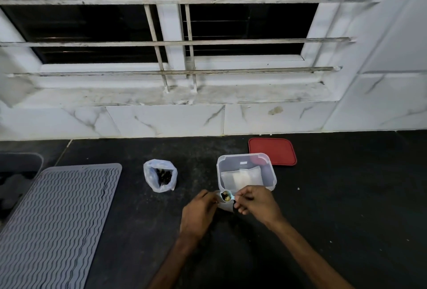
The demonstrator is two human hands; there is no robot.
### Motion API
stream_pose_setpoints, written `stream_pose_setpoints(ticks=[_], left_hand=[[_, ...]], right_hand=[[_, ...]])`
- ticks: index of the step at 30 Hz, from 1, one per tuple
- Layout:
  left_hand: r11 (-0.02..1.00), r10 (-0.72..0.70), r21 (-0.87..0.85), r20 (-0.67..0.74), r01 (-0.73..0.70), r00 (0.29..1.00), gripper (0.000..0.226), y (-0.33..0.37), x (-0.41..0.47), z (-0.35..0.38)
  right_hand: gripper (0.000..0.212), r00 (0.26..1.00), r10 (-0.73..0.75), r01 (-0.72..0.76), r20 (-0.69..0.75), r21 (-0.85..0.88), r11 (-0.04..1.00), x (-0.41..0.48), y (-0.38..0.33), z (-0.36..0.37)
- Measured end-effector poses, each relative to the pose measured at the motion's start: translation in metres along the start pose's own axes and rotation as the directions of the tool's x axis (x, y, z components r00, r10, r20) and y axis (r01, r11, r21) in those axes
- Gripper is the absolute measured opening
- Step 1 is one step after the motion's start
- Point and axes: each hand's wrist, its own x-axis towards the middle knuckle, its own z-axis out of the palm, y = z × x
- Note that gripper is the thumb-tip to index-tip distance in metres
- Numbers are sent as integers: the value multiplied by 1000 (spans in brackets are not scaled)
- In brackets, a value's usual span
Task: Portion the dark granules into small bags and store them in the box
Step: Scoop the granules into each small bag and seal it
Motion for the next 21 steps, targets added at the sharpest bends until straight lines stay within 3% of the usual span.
stream_pose_setpoints(ticks=[8,21], left_hand=[[997,-44,-62,11,44,999,14,4,-9,5],[994,-56,-96,15,57,998,20,1,-3,5]], right_hand=[[6,963,-268,231,-39,-399,887,4,8,8],[6,980,-170,145,-102,-215,966,1,9,4]])
